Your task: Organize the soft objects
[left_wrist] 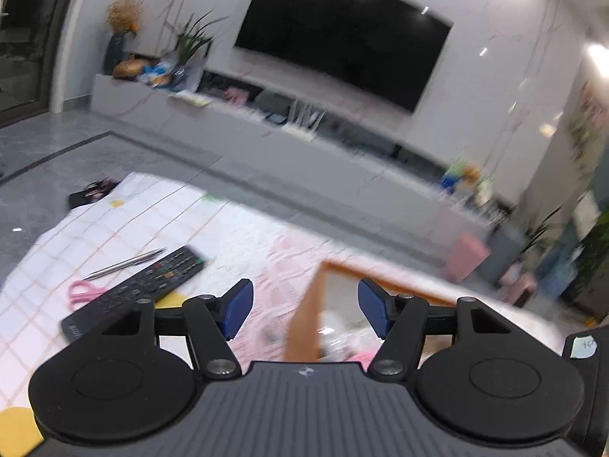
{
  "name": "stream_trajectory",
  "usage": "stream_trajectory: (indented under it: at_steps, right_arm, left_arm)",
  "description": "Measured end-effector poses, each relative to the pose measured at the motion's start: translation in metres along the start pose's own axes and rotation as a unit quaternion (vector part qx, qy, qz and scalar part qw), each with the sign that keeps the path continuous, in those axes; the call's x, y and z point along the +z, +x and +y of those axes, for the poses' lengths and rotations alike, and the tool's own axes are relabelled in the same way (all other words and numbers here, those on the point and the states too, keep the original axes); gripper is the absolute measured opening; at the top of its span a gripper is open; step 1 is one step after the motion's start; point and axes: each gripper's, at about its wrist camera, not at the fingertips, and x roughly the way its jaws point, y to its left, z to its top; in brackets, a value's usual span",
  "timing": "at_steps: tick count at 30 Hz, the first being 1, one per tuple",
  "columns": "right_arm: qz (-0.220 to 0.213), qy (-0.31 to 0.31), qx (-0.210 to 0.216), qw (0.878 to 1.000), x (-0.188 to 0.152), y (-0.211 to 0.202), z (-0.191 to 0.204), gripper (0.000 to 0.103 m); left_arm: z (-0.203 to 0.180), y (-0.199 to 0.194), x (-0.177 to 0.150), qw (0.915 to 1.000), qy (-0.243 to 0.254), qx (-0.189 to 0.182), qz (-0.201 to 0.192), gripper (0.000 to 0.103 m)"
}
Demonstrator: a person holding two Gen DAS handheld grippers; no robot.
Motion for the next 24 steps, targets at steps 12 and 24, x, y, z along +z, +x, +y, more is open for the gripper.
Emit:
stream_trajectory:
  at_steps: [12,24]
  right_arm:
    - [-0.158,0.102,-0.118,0.975,-0.064,-0.139,-0.011,0.100]
    - [-0.213,0.259,-0.169,0.927,-0.206,-0.209,-0.007,0.100]
  left_arm:
    - [-0.069,-0.106,-0.029,0.9743,0.135,-0.110,-0.144,0.103]
    - [-0.159,-0.158,-0.105,0.9832,0.162,0.000,-0.084,0.103]
